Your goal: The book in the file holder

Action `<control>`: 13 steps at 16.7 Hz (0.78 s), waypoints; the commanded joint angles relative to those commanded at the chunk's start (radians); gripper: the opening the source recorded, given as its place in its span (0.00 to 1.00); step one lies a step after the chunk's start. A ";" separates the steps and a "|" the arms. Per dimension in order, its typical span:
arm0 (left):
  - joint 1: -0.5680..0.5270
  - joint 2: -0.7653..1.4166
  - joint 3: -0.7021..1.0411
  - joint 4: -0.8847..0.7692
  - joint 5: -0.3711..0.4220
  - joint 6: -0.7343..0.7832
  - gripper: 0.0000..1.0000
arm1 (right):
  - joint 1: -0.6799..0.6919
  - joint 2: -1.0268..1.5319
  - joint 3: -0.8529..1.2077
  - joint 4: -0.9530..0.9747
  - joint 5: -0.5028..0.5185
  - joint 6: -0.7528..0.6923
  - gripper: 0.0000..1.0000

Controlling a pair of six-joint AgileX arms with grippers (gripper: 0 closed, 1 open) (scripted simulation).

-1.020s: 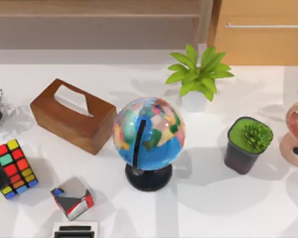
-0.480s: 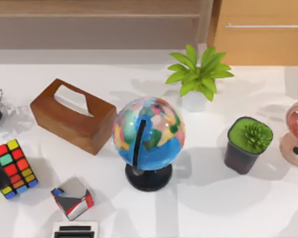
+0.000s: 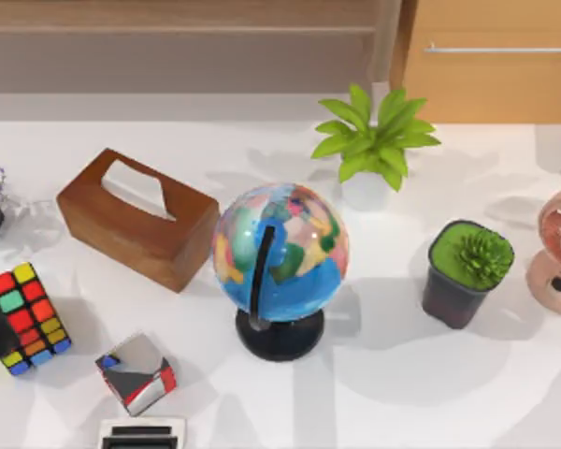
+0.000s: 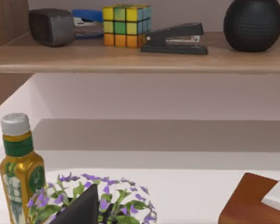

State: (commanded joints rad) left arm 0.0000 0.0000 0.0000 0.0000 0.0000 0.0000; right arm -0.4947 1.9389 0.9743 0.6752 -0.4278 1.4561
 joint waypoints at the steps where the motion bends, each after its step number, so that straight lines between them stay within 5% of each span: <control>1: 0.000 0.000 0.000 0.000 0.000 0.000 1.00 | 0.005 0.015 0.019 -0.002 0.005 0.002 0.00; 6: 0.000 0.000 0.000 0.000 0.000 0.000 1.00 | 0.013 0.030 0.035 -0.005 0.012 0.002 0.00; 13: 0.000 0.000 0.000 0.000 0.000 0.000 1.00 | 0.013 0.030 0.035 -0.005 0.012 0.002 0.53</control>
State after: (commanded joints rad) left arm 0.0000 0.0000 0.0000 0.0000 0.0000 0.0000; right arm -0.4821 1.9684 1.0094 0.6701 -0.4158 1.4577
